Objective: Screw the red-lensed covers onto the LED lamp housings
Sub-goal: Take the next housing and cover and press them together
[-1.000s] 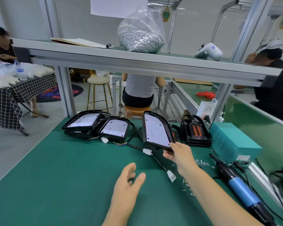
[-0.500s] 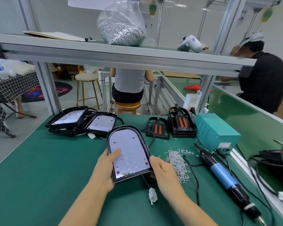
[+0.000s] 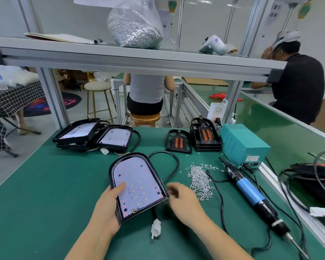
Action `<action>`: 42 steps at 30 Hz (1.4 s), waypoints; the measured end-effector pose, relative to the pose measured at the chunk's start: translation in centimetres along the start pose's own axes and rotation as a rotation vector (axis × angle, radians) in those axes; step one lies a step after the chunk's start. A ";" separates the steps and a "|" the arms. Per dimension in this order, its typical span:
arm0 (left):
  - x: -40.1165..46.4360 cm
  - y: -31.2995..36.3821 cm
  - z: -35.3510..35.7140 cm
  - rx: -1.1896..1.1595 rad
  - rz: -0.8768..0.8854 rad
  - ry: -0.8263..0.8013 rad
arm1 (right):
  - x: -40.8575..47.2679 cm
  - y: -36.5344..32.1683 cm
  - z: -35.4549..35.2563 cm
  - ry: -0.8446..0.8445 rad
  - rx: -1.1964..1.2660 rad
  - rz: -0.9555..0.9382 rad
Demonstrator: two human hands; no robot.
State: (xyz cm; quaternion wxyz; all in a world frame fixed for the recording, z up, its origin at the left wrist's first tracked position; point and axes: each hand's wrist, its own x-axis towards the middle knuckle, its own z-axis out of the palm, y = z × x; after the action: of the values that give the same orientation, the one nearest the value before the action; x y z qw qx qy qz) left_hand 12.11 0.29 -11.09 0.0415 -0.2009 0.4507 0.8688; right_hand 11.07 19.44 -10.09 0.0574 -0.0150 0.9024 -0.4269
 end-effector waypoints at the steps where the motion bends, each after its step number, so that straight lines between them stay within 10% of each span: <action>1: -0.2 -0.1 0.0 0.005 0.000 0.002 | 0.7 -0.1 -0.2 0.014 0.186 0.081; 7: -1.0 -0.5 0.6 0.123 0.024 0.023 | 3.8 -1.2 -0.9 -0.026 0.730 0.375; 19: -1.8 -1.1 1.7 0.282 0.087 0.023 | 3.4 -2.7 -0.8 -0.244 0.277 0.008; 34: -0.3 3.2 -0.1 -0.060 -0.102 -0.021 | 5.4 -3.3 -0.6 -0.458 -0.065 -0.204; 42: 1.0 2.4 -2.2 0.298 0.203 0.106 | 6.3 -4.6 0.1 -0.491 -0.379 -0.256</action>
State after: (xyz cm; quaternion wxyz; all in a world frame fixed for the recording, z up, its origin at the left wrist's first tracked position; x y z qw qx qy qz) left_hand 11.27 -2.97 -10.80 -0.0409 -0.1915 0.5941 0.7802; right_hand 4.70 15.93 -7.20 0.2150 -0.2411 0.9158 -0.2387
